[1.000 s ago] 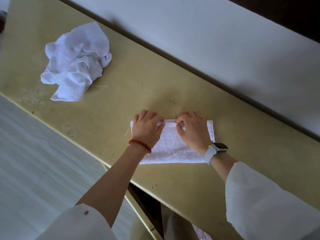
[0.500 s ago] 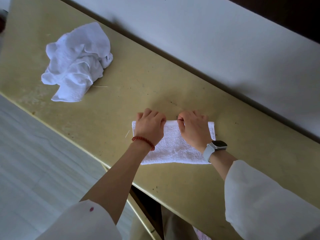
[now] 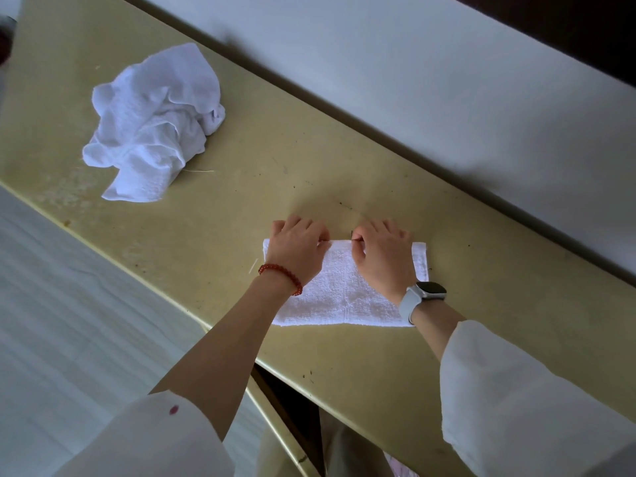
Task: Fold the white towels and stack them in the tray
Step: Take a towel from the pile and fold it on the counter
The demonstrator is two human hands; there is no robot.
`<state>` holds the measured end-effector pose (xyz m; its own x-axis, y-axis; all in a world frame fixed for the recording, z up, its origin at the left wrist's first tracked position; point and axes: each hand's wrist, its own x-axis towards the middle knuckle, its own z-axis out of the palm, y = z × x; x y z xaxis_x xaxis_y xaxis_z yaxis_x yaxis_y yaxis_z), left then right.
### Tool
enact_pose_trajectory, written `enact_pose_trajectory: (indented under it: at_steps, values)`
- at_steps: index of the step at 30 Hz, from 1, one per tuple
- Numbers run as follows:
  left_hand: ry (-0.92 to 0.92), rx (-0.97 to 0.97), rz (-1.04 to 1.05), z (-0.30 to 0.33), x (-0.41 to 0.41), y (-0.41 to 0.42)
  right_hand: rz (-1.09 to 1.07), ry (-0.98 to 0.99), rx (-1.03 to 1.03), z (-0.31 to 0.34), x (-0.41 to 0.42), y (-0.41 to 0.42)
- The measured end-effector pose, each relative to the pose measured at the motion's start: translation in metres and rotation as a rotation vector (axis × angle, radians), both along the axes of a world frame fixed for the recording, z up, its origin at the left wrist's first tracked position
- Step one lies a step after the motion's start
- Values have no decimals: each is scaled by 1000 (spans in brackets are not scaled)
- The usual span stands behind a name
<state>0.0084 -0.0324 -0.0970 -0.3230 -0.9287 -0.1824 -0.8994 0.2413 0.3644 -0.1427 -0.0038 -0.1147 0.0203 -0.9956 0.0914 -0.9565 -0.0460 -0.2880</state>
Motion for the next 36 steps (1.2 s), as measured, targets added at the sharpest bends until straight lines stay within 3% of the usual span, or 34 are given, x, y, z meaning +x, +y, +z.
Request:
enact_pose_trajectory:
  at_steps: [9,14,18,22,27,36]
  values:
    - [-77,7,57,-1,-7,-5,25,35,-70,-4,0,2]
    - [0,-329,112,-7,-2,8,39,-15,-155,5,2,15]
    - [81,-392,18,-8,4,40,136,45,-116,-1,3,47]
    - [-52,-314,-146,-23,1,72,176,124,15,-11,10,62]
    - [-249,-170,-94,-33,5,76,133,144,144,-14,-1,60]
    - [-231,-122,-2,-28,30,79,-14,153,215,-11,-47,65]
